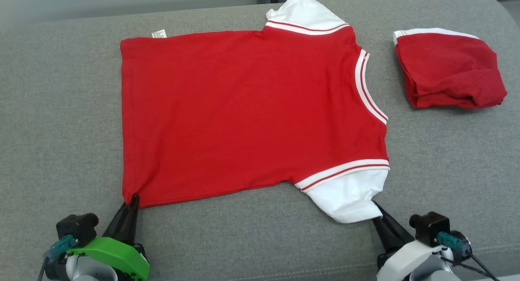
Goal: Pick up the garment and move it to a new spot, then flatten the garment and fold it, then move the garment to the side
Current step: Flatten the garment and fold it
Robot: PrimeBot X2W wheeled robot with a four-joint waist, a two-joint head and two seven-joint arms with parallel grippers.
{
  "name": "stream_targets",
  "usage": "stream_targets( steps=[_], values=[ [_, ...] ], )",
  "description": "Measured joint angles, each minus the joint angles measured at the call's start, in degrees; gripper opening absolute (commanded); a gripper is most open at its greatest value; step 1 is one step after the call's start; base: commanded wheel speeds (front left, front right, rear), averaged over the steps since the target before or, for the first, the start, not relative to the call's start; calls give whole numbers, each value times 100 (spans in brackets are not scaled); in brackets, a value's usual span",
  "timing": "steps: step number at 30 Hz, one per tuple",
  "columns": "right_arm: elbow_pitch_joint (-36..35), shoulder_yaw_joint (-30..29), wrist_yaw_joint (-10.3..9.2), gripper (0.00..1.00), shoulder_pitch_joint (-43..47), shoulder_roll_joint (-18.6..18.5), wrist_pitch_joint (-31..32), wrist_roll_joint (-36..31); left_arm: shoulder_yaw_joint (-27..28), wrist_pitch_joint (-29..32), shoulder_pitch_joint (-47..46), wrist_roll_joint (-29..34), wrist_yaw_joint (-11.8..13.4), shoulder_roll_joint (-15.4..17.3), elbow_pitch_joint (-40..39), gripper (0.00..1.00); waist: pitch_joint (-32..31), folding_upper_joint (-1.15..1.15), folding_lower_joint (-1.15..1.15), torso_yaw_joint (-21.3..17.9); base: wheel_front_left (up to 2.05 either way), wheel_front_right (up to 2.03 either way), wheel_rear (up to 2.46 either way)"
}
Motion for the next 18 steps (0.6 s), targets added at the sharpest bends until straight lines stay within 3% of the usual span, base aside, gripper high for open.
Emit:
stream_targets(
  steps=[8,18],
  values=[
    [-790,47,0,0,-5,-371,13,-216,114,126,104,-658,-4,266,-289,0,-51,0,0,-140,0,0,0],
    [-1428,33,3,0,-300,-892,103,-186,7,981,56,-1131,-4,692,-887,0,155,0,0,-233,0,0,0]
  ],
)
